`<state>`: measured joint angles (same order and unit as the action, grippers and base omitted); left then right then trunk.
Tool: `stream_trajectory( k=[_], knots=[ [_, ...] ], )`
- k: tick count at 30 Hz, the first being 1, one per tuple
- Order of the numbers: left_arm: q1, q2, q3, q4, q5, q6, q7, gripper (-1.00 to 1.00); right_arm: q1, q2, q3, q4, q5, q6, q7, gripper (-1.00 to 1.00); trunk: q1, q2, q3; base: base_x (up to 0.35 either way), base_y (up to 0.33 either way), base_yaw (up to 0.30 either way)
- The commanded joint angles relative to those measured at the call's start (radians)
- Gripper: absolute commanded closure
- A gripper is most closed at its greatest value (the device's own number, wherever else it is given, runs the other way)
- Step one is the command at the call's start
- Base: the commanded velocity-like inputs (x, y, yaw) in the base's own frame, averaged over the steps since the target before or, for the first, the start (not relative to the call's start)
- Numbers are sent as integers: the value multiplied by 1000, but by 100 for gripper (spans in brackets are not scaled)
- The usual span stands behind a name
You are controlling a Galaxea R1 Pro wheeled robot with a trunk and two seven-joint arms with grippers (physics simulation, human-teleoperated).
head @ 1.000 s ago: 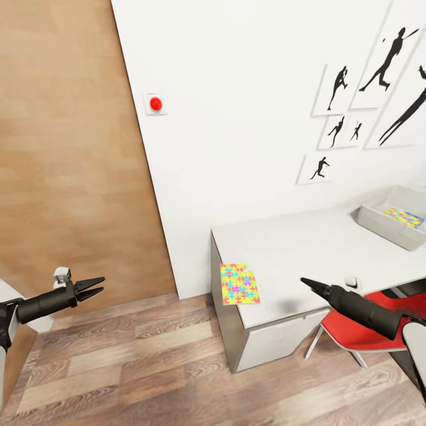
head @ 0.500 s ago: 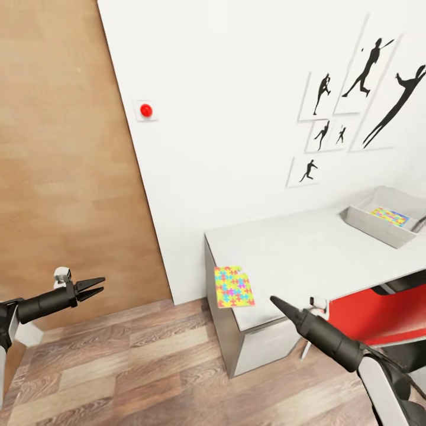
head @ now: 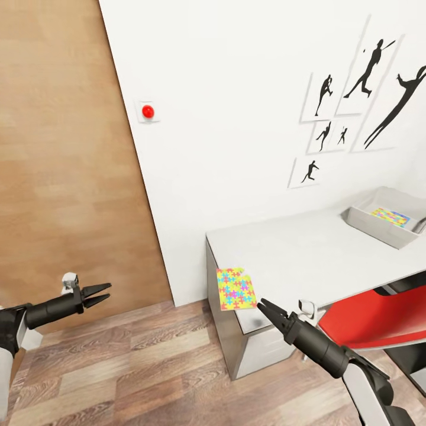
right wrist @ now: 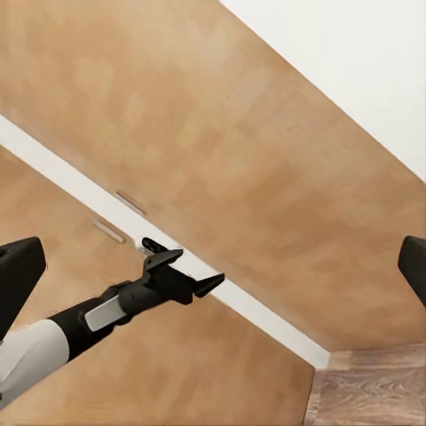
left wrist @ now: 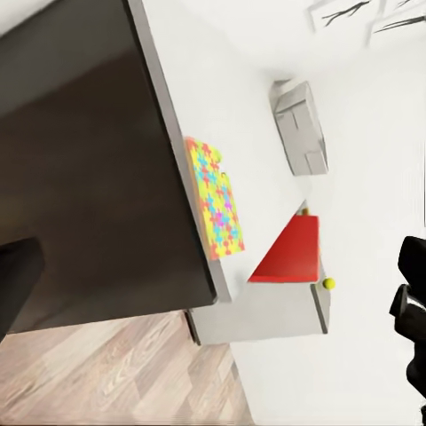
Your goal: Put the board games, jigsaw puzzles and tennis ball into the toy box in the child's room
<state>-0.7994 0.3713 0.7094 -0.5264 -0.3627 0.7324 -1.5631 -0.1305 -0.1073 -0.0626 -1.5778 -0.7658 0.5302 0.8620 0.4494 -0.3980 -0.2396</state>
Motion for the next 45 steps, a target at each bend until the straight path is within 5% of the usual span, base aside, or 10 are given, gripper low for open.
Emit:
stream_trajectory(
  k=[1,20,33,45],
  knots=[
    [4,-6,5,0,-10,11,-8,-100,-1,0,0,0,-7,8,0,-100,1,-2,-2,0,0,0],
    [35,-25,-55,19,-26,14,-8,-100,-49,6,-7,1,-7,-12,-1,-100,1,-2,-2,0,0,0],
    [37,-28,-65,20,-27,17,-8,-100,-50,2,-10,0,-7,-11,-3,-100,1,-2,-5,0,0,0],
    [37,-42,-75,20,-32,19,-1,-100,-51,-1,-71,0,-10,26,-2,-100,1,-2,-22,0,0,0]
  ],
)
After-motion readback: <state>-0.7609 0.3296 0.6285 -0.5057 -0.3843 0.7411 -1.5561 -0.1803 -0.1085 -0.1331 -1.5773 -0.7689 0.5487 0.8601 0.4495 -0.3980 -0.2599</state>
